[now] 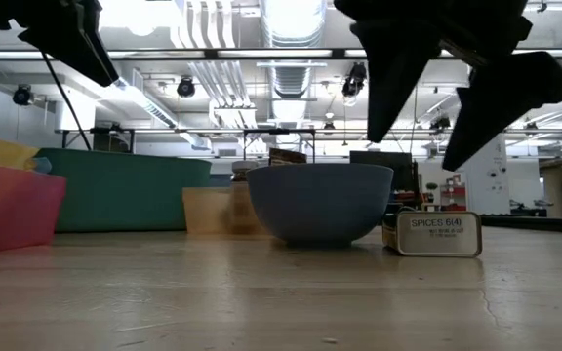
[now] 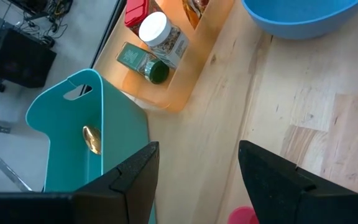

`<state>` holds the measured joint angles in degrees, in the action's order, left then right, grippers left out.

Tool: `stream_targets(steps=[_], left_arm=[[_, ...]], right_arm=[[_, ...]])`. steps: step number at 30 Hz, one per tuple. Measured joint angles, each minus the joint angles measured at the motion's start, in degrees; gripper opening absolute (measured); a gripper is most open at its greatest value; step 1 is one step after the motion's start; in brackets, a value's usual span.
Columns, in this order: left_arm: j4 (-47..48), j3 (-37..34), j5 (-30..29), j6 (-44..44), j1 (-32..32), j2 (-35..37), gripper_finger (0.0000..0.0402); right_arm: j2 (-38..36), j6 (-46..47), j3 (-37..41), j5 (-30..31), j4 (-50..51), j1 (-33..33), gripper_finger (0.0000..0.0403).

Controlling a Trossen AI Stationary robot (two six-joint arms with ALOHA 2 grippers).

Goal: Pick & Place Food Item
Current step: Put the green spice can into the orange bin

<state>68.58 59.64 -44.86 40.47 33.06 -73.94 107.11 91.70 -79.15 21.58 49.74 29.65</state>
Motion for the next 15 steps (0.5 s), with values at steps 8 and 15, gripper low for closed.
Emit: stream_targets(steps=[8, 15], left_arm=[[-0.18, 0.00, 0.00, 0.00, 0.00, -0.01, 0.0220], [-0.83, 0.00, 0.02, 0.00, 0.02, -0.01, 0.0220]], right_arm=[[0.00, -6.47, 0.52, -0.89, -7.69, 0.52, 0.0391], [0.00, 7.73, 1.57, 2.80, -1.32, 0.49, 0.0391]])
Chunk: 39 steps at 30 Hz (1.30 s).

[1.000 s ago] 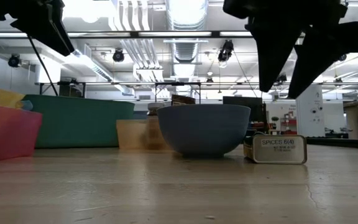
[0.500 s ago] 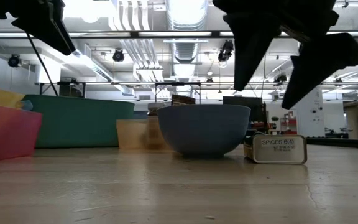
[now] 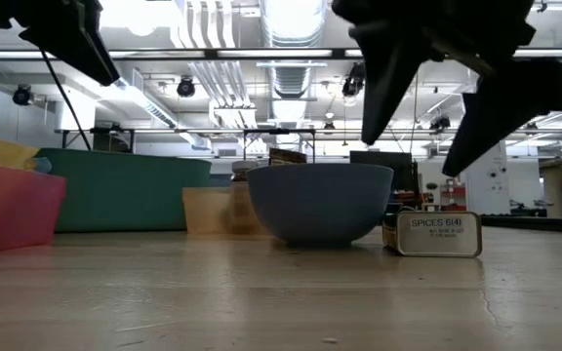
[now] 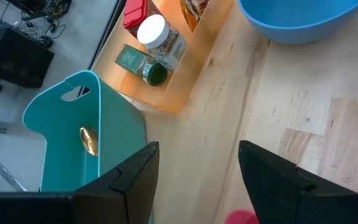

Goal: Pick & Place Food Item
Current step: Put the green spice can into the orange bin

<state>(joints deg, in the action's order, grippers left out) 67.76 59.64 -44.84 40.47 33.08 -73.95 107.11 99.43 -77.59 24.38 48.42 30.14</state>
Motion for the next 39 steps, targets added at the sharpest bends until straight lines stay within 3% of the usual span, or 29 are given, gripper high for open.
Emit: stream_targets(steps=[10, 21, 39], left_arm=[[-0.88, 0.00, 0.00, 0.02, 0.02, 0.00, 0.0220], [-1.77, -0.02, 0.02, 0.04, 0.02, -0.02, 0.0220], [-2.19, -0.04, 0.05, 0.09, 0.02, -0.02, 0.0220]], right_arm=[[2.18, 6.55, 4.08, -0.43, 0.16, -0.06, 0.0391], [10.21, 4.12, -0.85, -0.32, 1.01, -2.07, 0.0391], [9.75, 9.69, -0.85, 3.73, 5.33, -3.23, 0.0391]])
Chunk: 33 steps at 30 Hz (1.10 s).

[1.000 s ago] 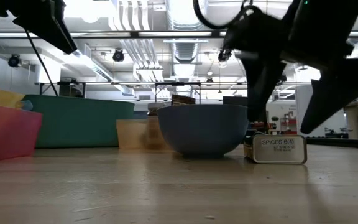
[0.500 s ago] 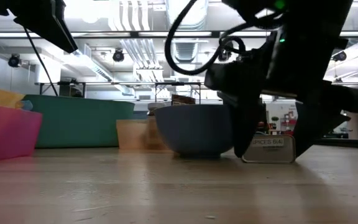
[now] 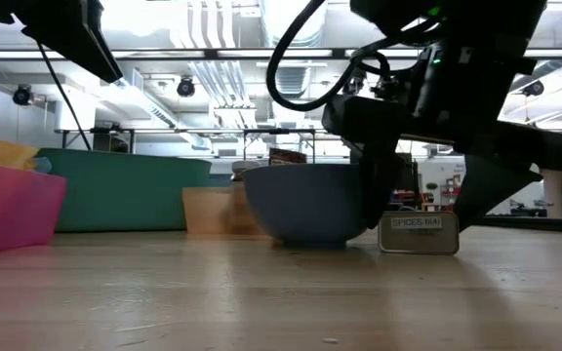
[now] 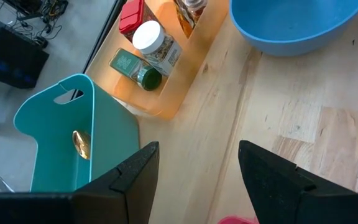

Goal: Pick & Place Food Item
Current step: Put the green spice can into the orange bin

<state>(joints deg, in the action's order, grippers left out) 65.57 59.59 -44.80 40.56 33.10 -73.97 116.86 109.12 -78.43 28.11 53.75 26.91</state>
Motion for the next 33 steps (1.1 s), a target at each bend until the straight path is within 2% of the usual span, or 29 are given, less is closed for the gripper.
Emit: stream_targets(steps=[3, 10, 17, 27, 30, 33], left_arm=[[-0.01, 0.00, 0.02, 0.11, 0.00, 0.00, 0.0220], [-0.01, -0.02, 0.04, 0.11, 0.00, 0.00, 0.0220], [-0.20, -0.04, 0.17, 0.18, 0.00, 0.00, 0.0220], [-0.23, -0.04, 0.85, 0.35, 0.00, 0.00, 0.0220], [-0.23, -0.04, 0.85, 0.35, -0.04, 0.00, 0.0220], [-0.40, -0.04, 0.85, 0.36, -0.04, 0.00, 0.0220]], right_arm=[[0.00, 0.25, 0.00, -0.18, 1.48, -0.01, 0.0391], [0.00, 3.43, 0.00, -4.97, 9.74, 0.07, 0.0391], [0.00, -1.41, 0.02, -5.04, 9.71, -0.15, 0.0391], [0.00, -2.11, 0.07, -4.58, 9.80, -0.20, 0.0391], [0.00, -1.93, 0.09, -4.53, 9.78, -0.21, 0.0381], [0.32, -1.25, 0.19, -4.10, 9.72, -0.21, 0.0351]])
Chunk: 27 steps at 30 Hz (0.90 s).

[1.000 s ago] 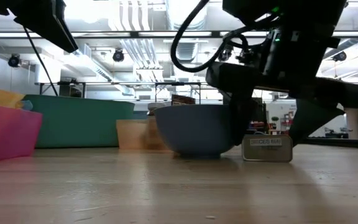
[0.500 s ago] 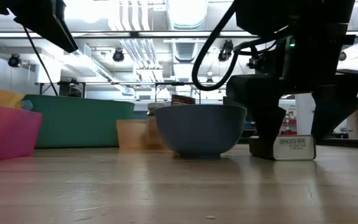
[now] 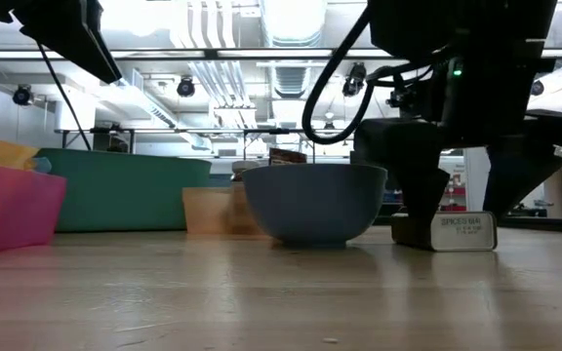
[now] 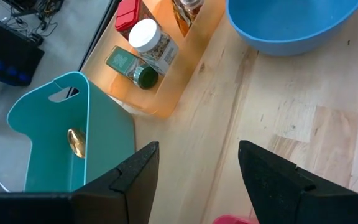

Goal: Pick & Place Food Item
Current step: Put the green spice can into the orange bin

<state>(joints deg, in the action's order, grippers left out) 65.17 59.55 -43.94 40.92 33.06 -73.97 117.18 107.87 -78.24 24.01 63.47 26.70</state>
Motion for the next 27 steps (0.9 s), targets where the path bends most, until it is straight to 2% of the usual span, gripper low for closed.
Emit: stream_targets(steps=[7, 18, 27], left_arm=[[-0.47, 0.00, 0.00, 0.01, 0.00, 0.00, 0.0220], [-2.17, 0.02, -0.01, 0.76, -0.11, 0.00, 0.0220], [-18.65, 0.34, 0.02, 1.02, -2.05, 0.00, 0.0220]], right_arm=[[-0.02, 0.17, 1.14, 0.38, -1.34, -0.31, 0.0257], [-0.19, -1.77, 1.69, 0.41, -0.15, 0.32, 0.0256], [-2.27, -2.40, 1.86, -0.35, 8.10, 4.42, 0.0256]])
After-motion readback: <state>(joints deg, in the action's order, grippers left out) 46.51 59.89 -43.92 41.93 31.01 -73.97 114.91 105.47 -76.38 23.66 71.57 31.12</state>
